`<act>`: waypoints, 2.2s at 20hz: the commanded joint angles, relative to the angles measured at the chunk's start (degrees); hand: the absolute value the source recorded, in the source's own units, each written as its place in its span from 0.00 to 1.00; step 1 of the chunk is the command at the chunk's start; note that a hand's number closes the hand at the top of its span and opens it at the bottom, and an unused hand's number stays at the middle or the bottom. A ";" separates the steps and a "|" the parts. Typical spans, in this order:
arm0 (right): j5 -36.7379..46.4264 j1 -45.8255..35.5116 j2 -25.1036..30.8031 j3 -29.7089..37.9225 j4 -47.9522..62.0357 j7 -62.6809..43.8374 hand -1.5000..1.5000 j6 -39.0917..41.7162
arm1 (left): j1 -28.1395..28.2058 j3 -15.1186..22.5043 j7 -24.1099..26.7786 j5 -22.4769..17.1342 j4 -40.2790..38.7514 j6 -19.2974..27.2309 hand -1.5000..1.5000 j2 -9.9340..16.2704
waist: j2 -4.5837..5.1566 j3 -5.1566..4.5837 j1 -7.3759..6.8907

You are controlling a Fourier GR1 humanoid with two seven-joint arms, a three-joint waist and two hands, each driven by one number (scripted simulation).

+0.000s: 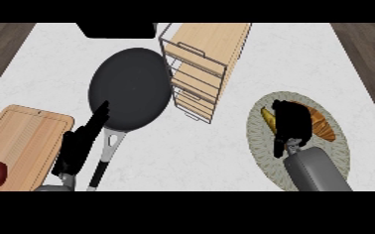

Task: Pick the pear from the placemat and place it in the tiered shelf

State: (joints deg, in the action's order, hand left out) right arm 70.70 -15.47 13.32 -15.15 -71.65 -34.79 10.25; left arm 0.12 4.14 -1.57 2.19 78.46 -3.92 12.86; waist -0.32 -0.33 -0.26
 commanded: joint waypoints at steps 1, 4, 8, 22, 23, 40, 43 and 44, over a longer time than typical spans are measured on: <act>1.19 -0.08 0.04 -0.42 5.35 6.01 1.00 -4.08 | -2.85 -0.70 0.52 1.04 -3.22 0.63 0.50 -1.62 | 0.39 0.34 0.13; 2.38 -3.53 -2.38 0.55 8.57 5.42 1.00 -5.15 | 1.36 -0.22 -4.00 0.39 5.39 -1.18 0.50 -0.24 | 0.31 0.35 -0.13; 4.61 -3.75 -2.43 0.65 6.24 4.80 1.00 -5.41 | -0.42 -1.97 1.53 1.02 -1.90 -1.14 0.50 -1.43 | 0.33 0.32 0.13; -16.19 -10.75 14.54 2.33 1.01 52.80 1.00 4.98 | -1.67 0.16 -1.08 2.42 0.46 -0.67 0.50 -2.80 | 0.86 0.53 -1.83; -18.93 -11.02 16.51 4.61 1.95 57.78 1.00 4.20 | -2.86 -0.01 -2.04 2.61 0.15 -0.06 0.50 -3.15 | 0.98 0.58 -0.98; -40.28 -44.12 23.21 25.53 24.24 65.11 1.00 20.94 | 0.84 0.12 -0.35 2.93 1.51 -2.04 0.50 -2.25 | 0.59 0.30 -1.59; -37.37 -49.22 19.89 23.79 28.72 63.45 1.00 16.64 | -0.99 -1.31 -0.78 1.74 0.65 -2.71 0.50 -2.18 | 0.71 0.30 -1.50; -36.09 -50.11 17.85 22.82 29.14 63.10 1.00 14.01 | -4.13 -1.01 -4.77 2.77 1.66 -0.67 0.50 -3.17 | 0.76 0.32 -1.53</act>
State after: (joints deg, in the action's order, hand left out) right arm 32.71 -59.25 34.97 8.86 -46.80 30.77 27.20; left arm -1.31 3.31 -3.76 4.44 80.01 -5.69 10.49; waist 0.30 -0.01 -1.65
